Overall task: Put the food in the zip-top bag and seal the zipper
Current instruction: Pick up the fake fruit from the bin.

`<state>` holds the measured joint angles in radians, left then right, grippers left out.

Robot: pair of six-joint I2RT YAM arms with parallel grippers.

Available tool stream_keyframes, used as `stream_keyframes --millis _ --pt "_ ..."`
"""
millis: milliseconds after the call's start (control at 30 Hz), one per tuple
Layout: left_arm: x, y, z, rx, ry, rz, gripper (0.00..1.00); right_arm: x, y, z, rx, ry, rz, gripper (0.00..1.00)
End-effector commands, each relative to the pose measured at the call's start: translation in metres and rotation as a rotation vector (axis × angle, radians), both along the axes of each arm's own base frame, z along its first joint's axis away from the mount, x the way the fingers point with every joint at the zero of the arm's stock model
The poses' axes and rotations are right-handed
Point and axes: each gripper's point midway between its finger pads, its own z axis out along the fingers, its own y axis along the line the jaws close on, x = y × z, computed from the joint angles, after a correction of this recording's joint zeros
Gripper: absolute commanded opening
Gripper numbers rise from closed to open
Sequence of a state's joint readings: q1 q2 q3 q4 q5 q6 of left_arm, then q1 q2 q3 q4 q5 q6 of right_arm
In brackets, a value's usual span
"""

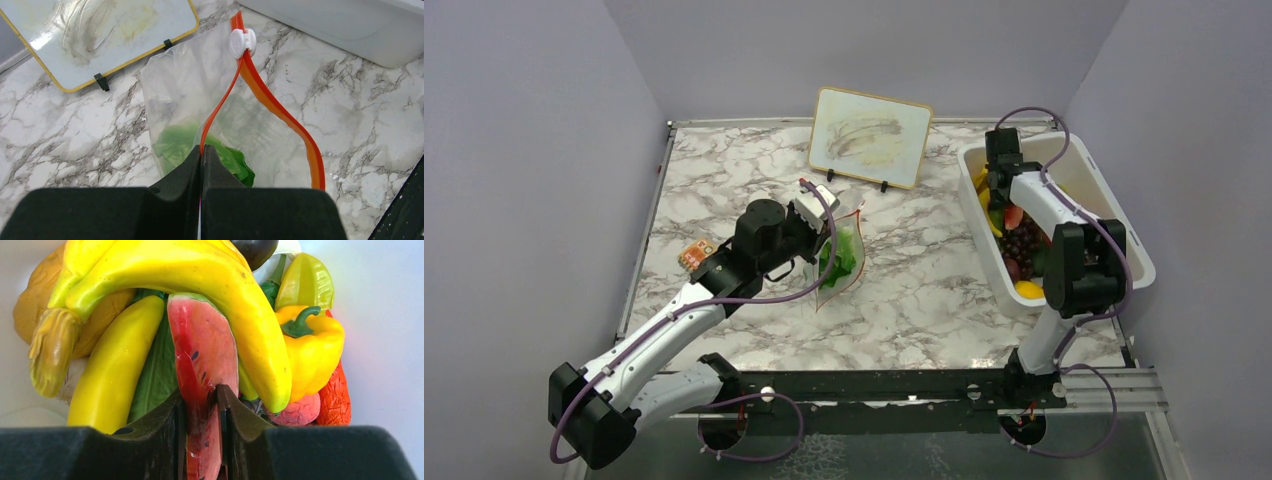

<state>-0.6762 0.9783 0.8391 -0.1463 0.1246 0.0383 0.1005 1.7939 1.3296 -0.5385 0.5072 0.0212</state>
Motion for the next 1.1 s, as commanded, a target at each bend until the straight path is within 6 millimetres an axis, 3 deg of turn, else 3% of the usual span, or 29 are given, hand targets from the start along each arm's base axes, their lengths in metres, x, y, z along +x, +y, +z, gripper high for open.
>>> stream_keyframes --millis 0,200,400,600,867,1067 --pt "-0.003 -0.007 0.001 -0.028 0.008 -0.031 0.0 -0.003 -0.002 0.022 0.014 -0.054 -0.023 0.24" --pt "0.0 -0.007 0.003 -0.044 0.018 -0.01 0.0 -0.006 0.0 0.043 0.033 -0.091 -0.023 0.18" --pt "0.004 -0.005 0.003 -0.057 0.028 0.022 0.0 -0.01 0.018 0.072 0.1 -0.176 0.065 0.14" --pt "0.008 -0.01 0.013 -0.137 0.069 0.064 0.0 -0.013 0.036 0.113 0.16 -0.286 0.126 0.11" --pt "0.018 -0.015 0.024 -0.167 0.142 0.126 0.0 -0.023 0.099 0.17 0.358 -0.471 0.354 0.1" --pt "0.03 -0.021 0.034 -0.214 0.173 0.173 0.0 -0.051 0.158 0.209 0.594 -0.567 0.578 0.07"
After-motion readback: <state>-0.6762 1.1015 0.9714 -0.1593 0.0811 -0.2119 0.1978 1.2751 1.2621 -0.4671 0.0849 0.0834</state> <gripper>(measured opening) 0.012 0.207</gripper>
